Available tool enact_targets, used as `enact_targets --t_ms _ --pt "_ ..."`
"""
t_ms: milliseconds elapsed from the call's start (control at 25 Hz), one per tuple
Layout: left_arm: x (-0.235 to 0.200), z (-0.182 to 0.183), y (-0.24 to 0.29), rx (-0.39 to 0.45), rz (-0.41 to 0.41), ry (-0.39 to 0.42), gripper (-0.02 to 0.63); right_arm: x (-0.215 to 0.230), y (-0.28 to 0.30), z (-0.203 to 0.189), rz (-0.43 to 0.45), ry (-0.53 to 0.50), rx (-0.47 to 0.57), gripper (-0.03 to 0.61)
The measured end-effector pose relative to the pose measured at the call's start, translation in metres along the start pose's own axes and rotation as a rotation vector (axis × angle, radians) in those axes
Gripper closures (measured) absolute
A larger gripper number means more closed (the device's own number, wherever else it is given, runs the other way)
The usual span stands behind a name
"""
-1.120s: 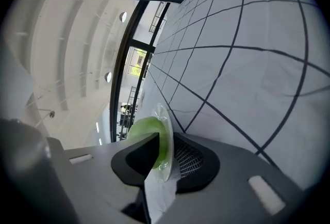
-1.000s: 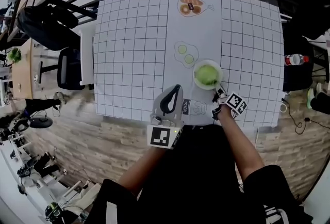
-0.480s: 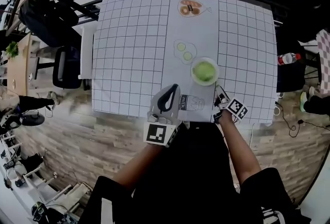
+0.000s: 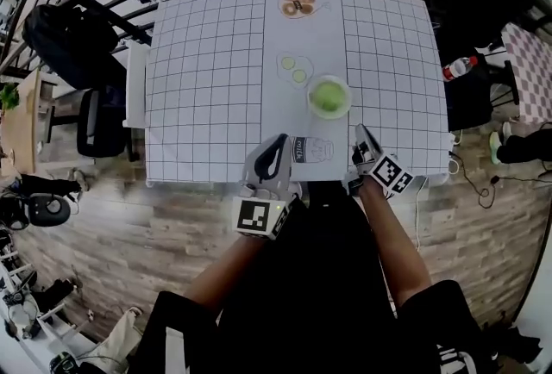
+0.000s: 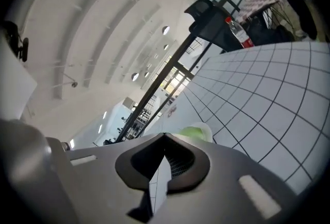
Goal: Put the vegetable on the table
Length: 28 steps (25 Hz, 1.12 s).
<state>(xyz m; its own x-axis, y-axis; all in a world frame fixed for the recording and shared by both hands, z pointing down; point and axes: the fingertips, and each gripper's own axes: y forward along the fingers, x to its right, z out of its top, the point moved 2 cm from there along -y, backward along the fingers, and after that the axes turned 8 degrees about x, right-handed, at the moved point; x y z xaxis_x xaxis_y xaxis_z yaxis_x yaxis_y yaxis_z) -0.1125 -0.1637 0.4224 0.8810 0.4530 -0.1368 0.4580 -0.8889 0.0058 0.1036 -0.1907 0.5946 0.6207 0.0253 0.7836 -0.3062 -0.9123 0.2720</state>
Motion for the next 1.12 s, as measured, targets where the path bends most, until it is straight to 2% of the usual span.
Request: enact_targets --t_ms 200,360,480,560,640,800,1120 --pt "0.005 0.008 -0.041 0.037 0.02 0.0 0.606 -0.056 -0.048 0.01 0.023 -0.187 0.023 0.581" --pt "-0.003 0.016 -0.072 0.034 0.046 0.005 0.606 -0.108 -0.074 0.005 0.073 -0.269 0.021 0.581" --pt "-0.003 0.009 -0.098 0.021 0.057 0.009 0.606 -0.141 -0.095 -0.005 0.112 -0.454 0.004 0.581" --pt "-0.002 0.004 -0.109 0.009 0.071 0.003 0.606 -0.155 -0.106 -0.011 0.134 -0.537 -0.013 0.581" --pt "0.003 0.004 -0.118 0.003 0.083 0.006 0.606 -0.163 -0.118 -0.017 0.17 -0.532 -0.022 0.581" --pt "0.031 0.009 -0.131 0.033 0.078 0.01 0.606 -0.168 -0.145 -0.018 0.254 -0.404 -0.015 0.581" --pt "0.119 0.015 -0.141 0.065 0.079 0.036 0.606 -0.172 -0.217 0.007 0.346 -0.598 0.026 0.581"
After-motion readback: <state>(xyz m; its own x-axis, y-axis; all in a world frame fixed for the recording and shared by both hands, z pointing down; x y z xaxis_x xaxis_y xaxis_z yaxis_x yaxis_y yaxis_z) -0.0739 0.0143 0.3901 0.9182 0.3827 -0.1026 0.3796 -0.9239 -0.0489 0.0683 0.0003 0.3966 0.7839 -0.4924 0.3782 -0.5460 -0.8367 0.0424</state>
